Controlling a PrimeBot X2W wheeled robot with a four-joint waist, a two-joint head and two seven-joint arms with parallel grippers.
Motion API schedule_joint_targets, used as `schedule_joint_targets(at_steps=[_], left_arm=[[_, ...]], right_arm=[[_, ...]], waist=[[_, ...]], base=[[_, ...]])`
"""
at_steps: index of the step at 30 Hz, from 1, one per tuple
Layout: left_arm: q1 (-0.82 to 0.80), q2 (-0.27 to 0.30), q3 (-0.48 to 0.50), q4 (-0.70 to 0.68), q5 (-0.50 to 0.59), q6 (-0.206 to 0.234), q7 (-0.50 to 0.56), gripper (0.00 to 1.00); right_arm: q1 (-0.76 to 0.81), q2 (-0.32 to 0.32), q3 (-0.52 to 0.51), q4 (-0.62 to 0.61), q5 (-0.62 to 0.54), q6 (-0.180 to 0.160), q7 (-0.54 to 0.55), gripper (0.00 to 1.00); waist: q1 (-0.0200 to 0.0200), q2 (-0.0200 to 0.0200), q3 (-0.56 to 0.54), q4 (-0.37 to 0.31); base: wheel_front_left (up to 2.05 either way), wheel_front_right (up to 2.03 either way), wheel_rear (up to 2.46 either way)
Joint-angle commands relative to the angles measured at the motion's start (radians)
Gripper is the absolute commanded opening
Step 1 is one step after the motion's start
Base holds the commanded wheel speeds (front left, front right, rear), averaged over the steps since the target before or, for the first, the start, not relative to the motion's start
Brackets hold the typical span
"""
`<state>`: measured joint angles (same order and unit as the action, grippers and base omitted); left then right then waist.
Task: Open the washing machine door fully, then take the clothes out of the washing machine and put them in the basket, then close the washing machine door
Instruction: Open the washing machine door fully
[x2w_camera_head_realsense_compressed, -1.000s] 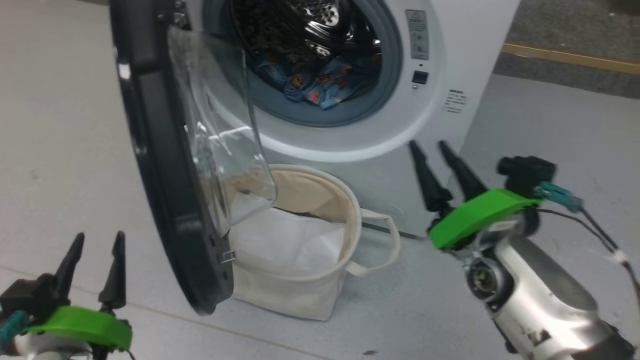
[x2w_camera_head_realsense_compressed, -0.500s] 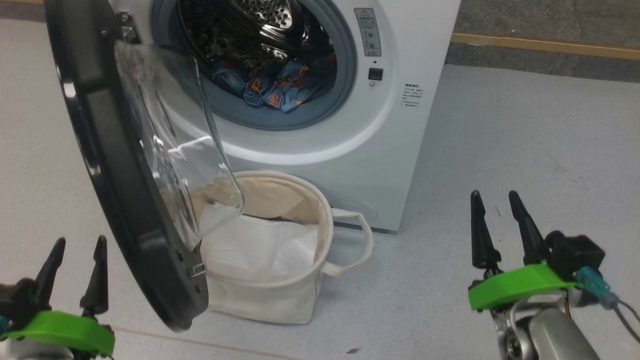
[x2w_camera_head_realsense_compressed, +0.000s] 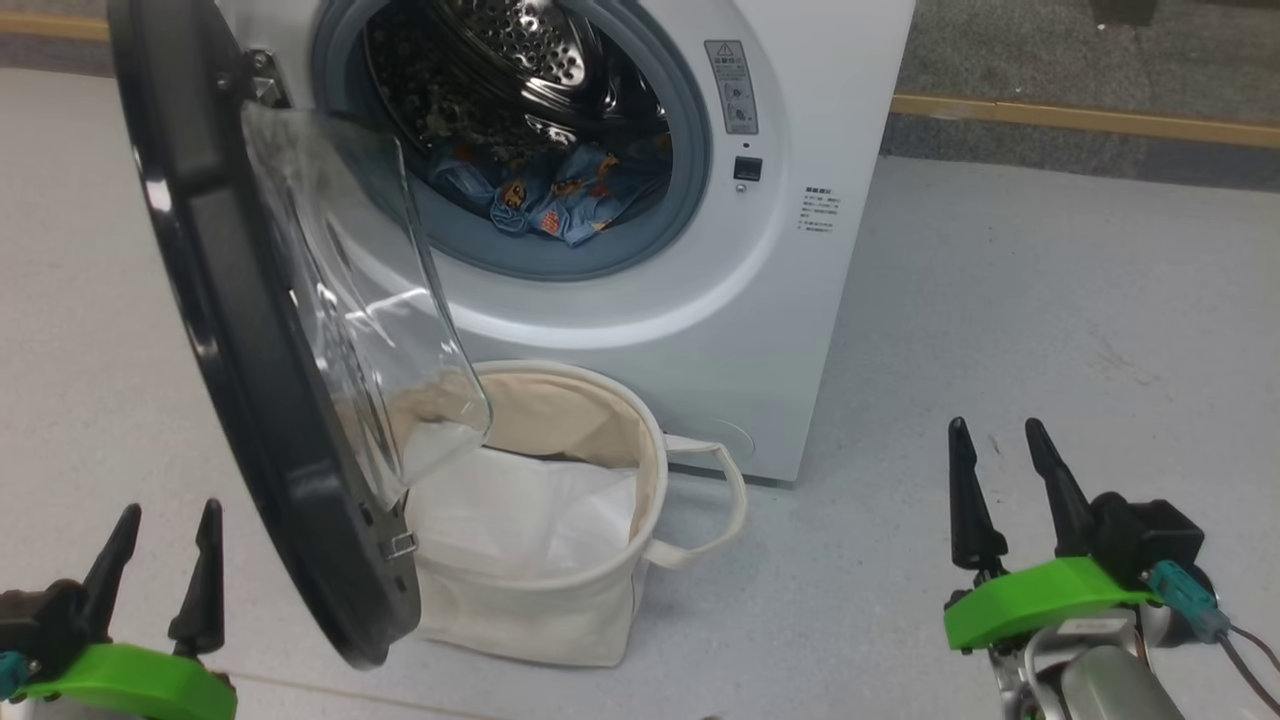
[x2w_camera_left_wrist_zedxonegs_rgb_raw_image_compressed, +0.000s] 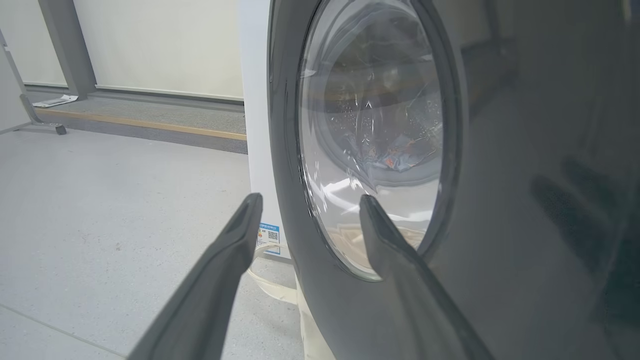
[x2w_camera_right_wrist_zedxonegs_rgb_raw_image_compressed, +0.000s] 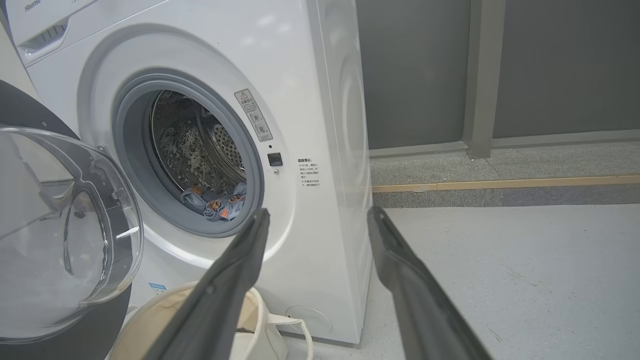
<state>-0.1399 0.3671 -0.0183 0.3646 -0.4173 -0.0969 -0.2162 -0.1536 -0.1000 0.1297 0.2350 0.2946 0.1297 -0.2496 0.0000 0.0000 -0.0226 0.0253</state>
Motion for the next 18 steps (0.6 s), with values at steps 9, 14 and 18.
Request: schedule_joint_targets(at_steps=[9,14,18], left_arm=[[-0.033,0.032,0.026,-0.012,-0.009,0.002,-0.016,1.00],[-0.036,0.034,0.024,-0.006,-0.013,0.000,-0.022,1.00],[-0.041,0.036,0.022,-0.001,-0.015,-0.002,-0.026,1.00]], right_arm=[[-0.026,0.010,0.044,-0.006,-0.022,0.001,-0.012,1.00],[-0.034,0.006,0.051,0.012,-0.024,0.001,-0.012,1.00],[-0.039,0.009,0.041,0.017,-0.023,0.001,-0.012,1.00]], waist=[[0.0000,0.0000,-0.006,0.003],[0.0000,0.0000,-0.009,0.005],[0.0000,0.0000,-0.009,0.009]], base=[[0.00,0.00,0.00],[0.00,0.00,0.00],[0.00,0.00,0.00]])
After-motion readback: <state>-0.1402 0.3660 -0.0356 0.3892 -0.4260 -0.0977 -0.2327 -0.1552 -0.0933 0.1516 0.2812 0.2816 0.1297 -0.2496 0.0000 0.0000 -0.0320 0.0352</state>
